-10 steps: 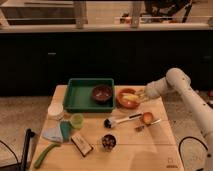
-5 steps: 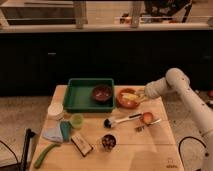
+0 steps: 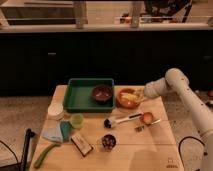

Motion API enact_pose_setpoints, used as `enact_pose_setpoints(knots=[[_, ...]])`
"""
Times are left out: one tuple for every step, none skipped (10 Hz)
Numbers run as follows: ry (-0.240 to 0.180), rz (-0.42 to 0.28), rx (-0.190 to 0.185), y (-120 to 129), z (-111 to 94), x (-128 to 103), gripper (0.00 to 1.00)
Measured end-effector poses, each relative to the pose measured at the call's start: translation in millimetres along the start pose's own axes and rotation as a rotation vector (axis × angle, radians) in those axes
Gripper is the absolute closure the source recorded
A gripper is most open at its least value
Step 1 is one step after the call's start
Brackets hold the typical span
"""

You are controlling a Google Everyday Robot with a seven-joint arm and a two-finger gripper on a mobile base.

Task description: Place banana in red bowl

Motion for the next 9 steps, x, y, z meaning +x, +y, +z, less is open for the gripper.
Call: enact_pose_setpoints(knots=[[0.004,0.001,0.004,-2,1,-2,1.0],[0.009,0.001,0.011,-7,4,-6,1.0],[0.014,0.007,0.021,-10,6,-7,1.0],[0.019,0.016,0.033,-13,6,-7,1.0],[0.025,0.027,0.049,-16,6,-7,1.0],[0.03,0.04,0.062,-20,7,-7,1.0],[0.034,0.05,0.071,-23,8,-7,1.0],[0.038,0.057,0.074,-25,11,-7,1.0],[0.043,0.063,0.075,-29,15,-8,1.0]])
